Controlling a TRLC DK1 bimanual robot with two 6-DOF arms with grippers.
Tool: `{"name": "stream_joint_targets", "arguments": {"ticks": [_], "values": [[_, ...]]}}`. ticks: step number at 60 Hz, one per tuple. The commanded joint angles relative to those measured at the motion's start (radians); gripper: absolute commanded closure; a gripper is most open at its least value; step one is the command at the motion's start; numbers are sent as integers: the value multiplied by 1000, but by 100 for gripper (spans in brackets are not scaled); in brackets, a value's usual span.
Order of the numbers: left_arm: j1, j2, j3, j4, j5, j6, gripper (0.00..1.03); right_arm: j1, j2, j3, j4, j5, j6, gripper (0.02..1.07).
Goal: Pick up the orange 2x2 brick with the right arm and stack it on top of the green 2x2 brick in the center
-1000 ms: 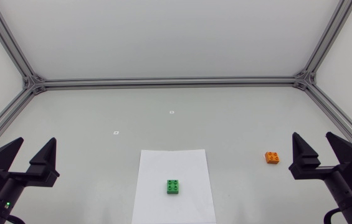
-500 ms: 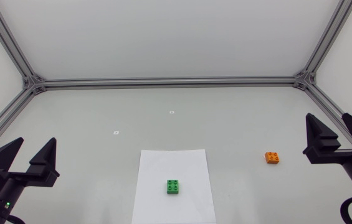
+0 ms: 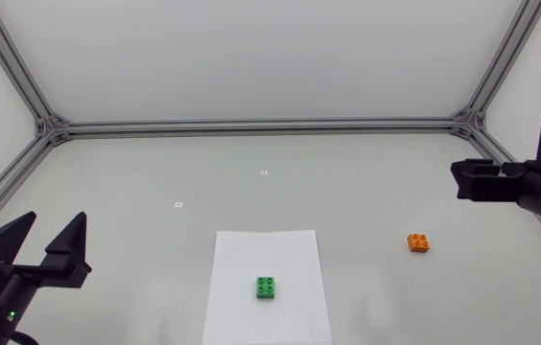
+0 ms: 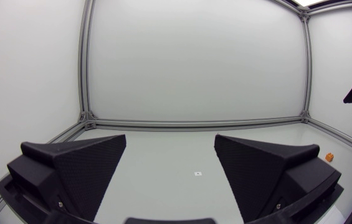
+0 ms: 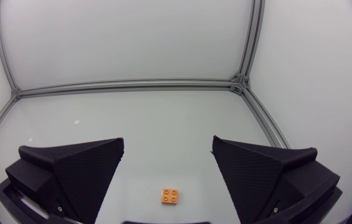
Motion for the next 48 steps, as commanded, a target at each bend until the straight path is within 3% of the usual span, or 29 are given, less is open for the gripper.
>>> {"name": "stream_joint_targets", "arguments": {"ticks": [1,21,48], "values": [[2,-8,-41,-15,4,13,4,-18,123,104,-93,-5,-13,6],[2,-8,-41,-15,4,13,4,-41,511,338,-409,7,-35,6],[2,-8,-41,-15,4,13,4,-41,755,343,-408,3,-29,6]]}}
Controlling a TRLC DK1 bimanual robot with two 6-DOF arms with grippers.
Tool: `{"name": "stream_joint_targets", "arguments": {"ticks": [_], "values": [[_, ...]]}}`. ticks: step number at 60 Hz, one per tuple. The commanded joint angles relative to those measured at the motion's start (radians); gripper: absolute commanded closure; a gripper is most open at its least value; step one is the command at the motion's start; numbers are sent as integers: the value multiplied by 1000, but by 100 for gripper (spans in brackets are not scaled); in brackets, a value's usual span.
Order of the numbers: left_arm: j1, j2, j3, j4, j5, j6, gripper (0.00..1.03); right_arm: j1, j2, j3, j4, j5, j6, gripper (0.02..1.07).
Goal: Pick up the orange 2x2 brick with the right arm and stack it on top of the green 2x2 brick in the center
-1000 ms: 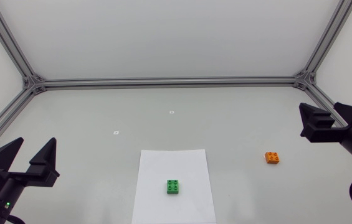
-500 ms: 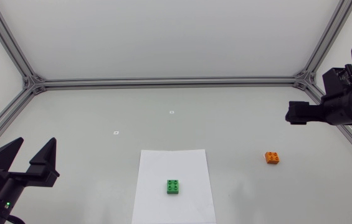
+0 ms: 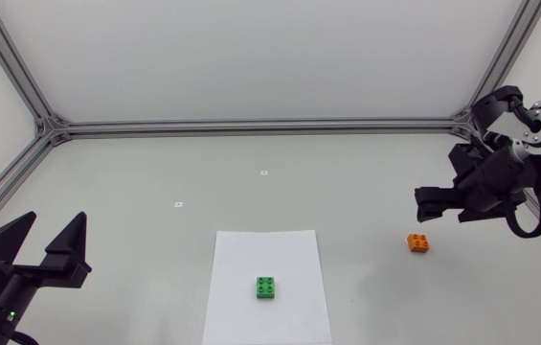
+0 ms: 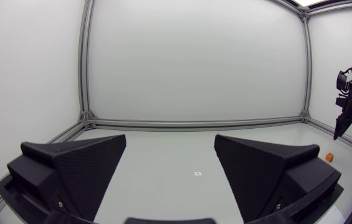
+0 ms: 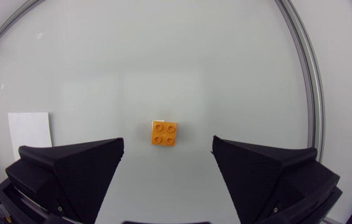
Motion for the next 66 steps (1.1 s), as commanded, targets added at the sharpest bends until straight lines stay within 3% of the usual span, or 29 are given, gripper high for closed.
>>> {"name": "stream_joint_targets", "arguments": {"ticks": [1,26,30,41,47,60,66], "values": [[2,-8,-41,-15,4,13,4,-5,60,15,-5,-4,-3,6],[2,-8,-41,-15,4,13,4,-5,218,-8,68,-10,2,7],[2,-8,-41,-15,4,13,4,-9,242,-14,94,-18,2,13],[2,-8,-41,-13,6,13,4,-12,258,-20,101,-27,8,14],[2,-8,-41,-15,4,13,4,-12,262,-26,106,-27,8,21],[2,-8,-41,-15,4,13,4,-17,258,-45,109,-27,10,23],[2,-8,-41,-15,4,13,4,-17,253,-46,118,-27,13,32]]}}
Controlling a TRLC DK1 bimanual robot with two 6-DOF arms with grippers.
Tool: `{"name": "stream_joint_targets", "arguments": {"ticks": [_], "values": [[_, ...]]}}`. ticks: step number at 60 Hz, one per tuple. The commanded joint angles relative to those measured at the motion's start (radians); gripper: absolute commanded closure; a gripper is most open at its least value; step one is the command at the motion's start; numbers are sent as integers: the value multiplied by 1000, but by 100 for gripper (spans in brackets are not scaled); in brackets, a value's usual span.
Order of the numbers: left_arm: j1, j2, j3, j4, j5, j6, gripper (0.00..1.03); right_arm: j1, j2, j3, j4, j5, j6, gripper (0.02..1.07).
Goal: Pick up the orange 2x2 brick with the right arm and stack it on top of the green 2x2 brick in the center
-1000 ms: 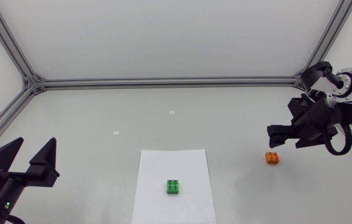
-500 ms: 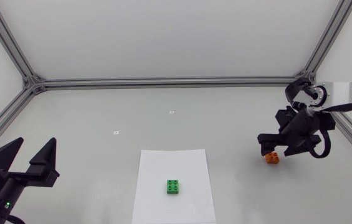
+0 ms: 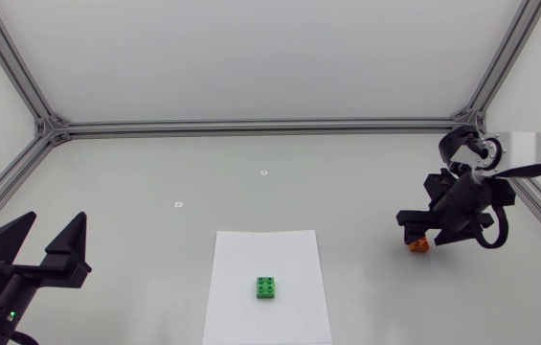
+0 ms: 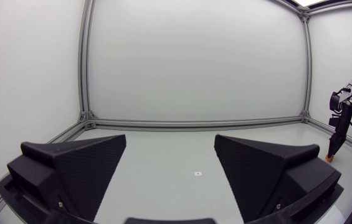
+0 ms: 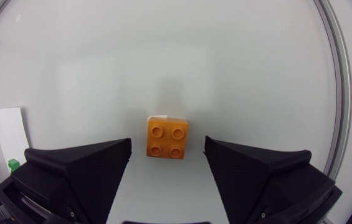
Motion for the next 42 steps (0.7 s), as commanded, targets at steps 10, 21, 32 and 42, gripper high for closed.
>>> {"name": "stream_joint_targets", "arguments": {"ticks": [10,21,32,42], "values": [[2,-8,-41,-15,4,13,4,-1,19,-24,15,-1,20,32],[2,-8,-41,-15,6,13,4,1,38,-22,29,-2,22,35],[2,-8,-41,-13,4,13,4,1,47,-21,33,-1,28,38],[2,-8,-41,-13,6,13,4,5,42,-24,35,-1,28,40]]}}
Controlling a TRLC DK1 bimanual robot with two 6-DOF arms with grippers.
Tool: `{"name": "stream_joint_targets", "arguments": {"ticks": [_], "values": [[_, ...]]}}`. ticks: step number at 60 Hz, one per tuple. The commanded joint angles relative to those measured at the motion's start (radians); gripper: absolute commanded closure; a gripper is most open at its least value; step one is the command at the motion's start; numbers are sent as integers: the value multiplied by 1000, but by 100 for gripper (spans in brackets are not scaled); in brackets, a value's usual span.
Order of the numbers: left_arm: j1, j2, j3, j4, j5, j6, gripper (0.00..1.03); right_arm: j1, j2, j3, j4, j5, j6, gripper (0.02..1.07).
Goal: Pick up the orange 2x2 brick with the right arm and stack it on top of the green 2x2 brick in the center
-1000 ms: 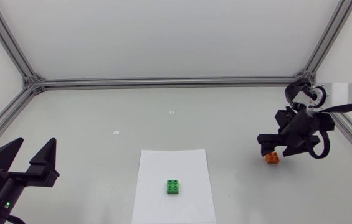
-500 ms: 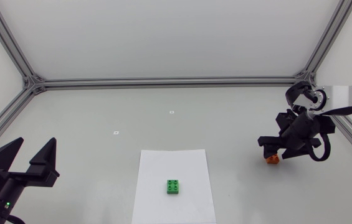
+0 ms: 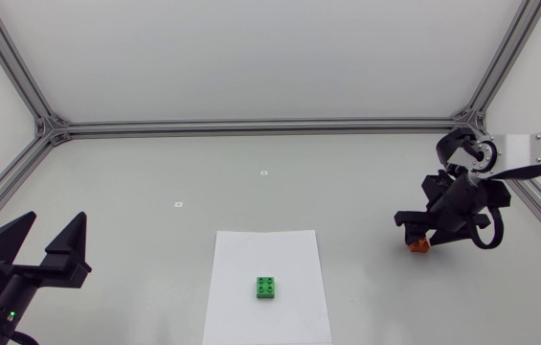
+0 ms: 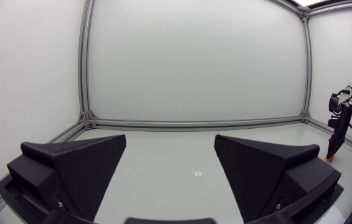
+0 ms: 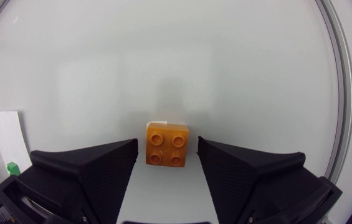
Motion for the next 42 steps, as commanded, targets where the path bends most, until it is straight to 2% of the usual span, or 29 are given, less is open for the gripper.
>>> {"name": "stream_joint_targets", "arguments": {"ticks": [1,42], "values": [[2,-8,-41,-15,4,13,4,5,16,-23,7,-1,24,42],[2,-8,-41,-15,6,13,4,12,16,-37,27,5,21,50]]}}
